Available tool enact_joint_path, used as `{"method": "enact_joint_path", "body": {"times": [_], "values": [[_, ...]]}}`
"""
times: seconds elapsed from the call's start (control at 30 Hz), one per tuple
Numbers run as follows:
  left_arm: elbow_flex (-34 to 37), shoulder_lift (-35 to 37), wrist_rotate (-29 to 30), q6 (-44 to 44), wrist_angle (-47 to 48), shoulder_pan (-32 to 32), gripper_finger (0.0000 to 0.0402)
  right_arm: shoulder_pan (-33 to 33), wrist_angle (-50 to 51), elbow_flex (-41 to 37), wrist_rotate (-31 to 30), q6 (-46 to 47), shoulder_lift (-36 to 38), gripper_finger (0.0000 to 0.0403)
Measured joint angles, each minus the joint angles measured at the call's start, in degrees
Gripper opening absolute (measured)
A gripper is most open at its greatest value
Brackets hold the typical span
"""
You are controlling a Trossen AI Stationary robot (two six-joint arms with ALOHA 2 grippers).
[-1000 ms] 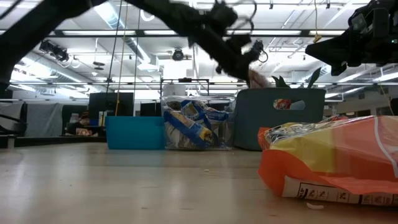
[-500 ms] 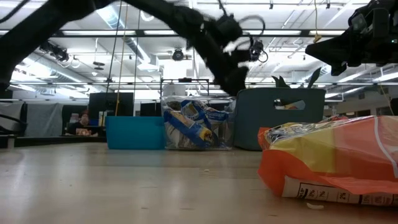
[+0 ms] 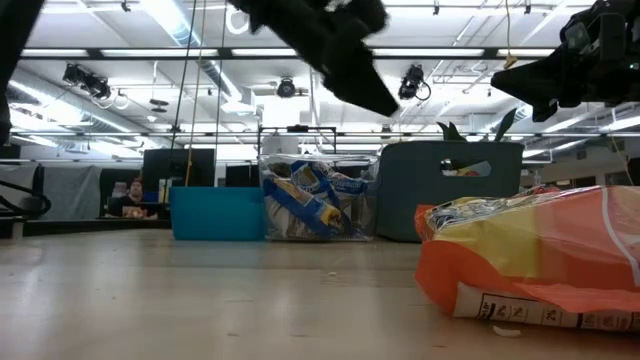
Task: Sort Maruchan noodles
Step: Put the red noodle into the green bin
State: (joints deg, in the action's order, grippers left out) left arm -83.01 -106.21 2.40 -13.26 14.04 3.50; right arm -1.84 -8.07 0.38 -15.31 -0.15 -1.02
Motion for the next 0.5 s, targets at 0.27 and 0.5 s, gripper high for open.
{"method": "enact_joint_path", "body": {"times": [0.27,0.5], "values": [[19.3,12.2,0.5,4.4,-18.3,-5.2,0.0169,0.0,-1.3,0.0,0.3,0.7,-0.1,0.0061],[35.4,18.2,2.2,6.7,-36.0,-7.4,0.0169,-0.1,-5.6,0.0,0.4,14.5,-0.3,0.0061]]}}
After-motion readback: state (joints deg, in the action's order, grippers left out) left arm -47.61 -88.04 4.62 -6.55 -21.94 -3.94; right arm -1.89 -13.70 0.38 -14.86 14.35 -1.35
